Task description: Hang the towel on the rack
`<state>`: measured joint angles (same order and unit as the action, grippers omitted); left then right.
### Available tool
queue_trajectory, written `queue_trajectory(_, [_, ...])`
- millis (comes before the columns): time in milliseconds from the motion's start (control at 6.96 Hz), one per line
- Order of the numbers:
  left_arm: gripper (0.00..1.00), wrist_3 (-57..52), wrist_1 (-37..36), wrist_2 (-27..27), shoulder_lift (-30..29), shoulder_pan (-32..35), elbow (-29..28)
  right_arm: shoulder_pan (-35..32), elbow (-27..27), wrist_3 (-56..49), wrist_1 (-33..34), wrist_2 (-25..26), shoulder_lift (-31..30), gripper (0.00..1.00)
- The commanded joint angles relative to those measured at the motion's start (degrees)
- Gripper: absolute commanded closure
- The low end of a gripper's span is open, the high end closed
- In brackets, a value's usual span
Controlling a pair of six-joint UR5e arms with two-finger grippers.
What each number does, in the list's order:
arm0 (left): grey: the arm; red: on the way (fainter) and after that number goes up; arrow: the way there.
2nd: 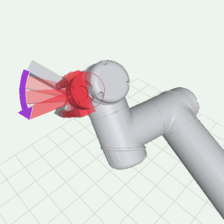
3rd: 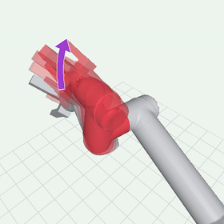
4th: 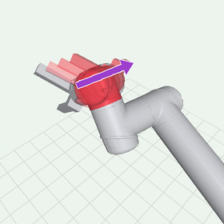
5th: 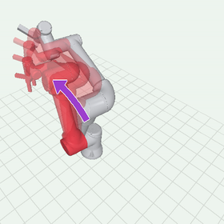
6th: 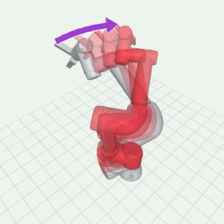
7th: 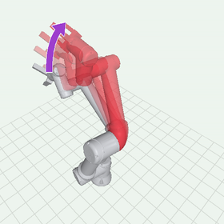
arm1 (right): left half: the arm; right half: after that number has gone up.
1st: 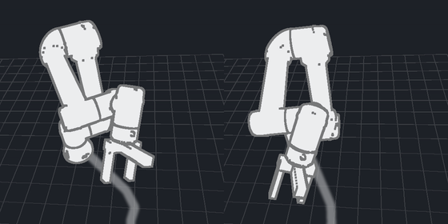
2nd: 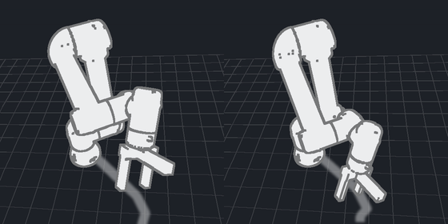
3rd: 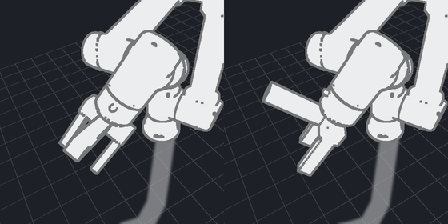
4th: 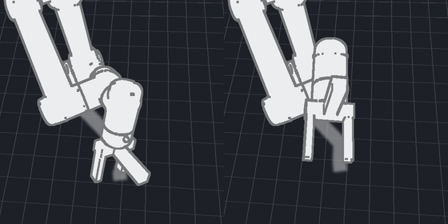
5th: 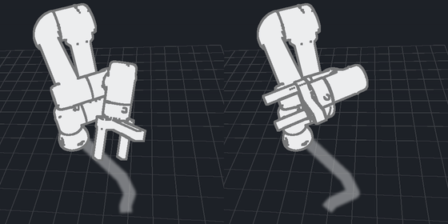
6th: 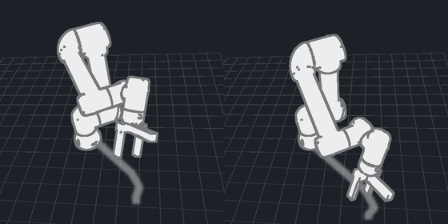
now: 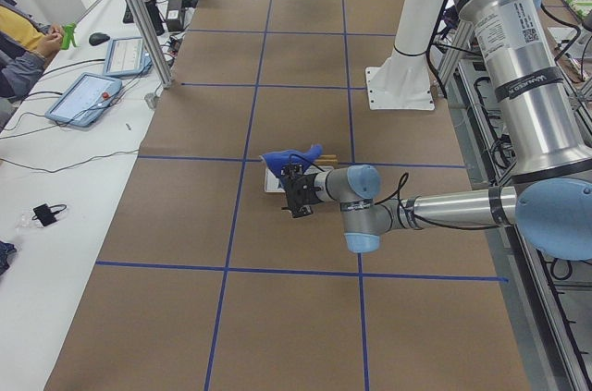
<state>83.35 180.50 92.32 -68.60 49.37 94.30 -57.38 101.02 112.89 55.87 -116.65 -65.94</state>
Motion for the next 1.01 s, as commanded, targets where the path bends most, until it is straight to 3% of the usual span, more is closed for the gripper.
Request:
queue_trajectory(0, [0.02, -21.19, -7.40, 5.72, -0.83, 7.89, -0.96, -6.74, 0.05, -17.09, 0.91, -7.42, -6.88, 0.00])
queue_trajectory(144, [0.01, -31.04, -14.58, 13.68, -2.49, 15.16, -0.96, -9.04, 0.14, -23.35, 0.73, -9.37, -10.49, 0.00])
queue_trajectory(431, [0.01, -48.10, -33.71, 35.98, -8.98, 33.25, -1.05, -15.36, -0.03, -41.78, 0.90, -13.93, -17.69, 0.00])
queue_trajectory(575, [0.02, -58.46, -43.56, 42.26, -10.66, 39.08, -0.79, -18.17, -0.30, -50.49, 1.17, -16.40, -20.86, 0.00])
queue_trajectory(862, [0.02, -68.98, -52.33, 44.26, -11.12, 41.25, -0.87, -21.44, -0.12, -69.63, 1.17, -17.56, -28.59, 0.00])
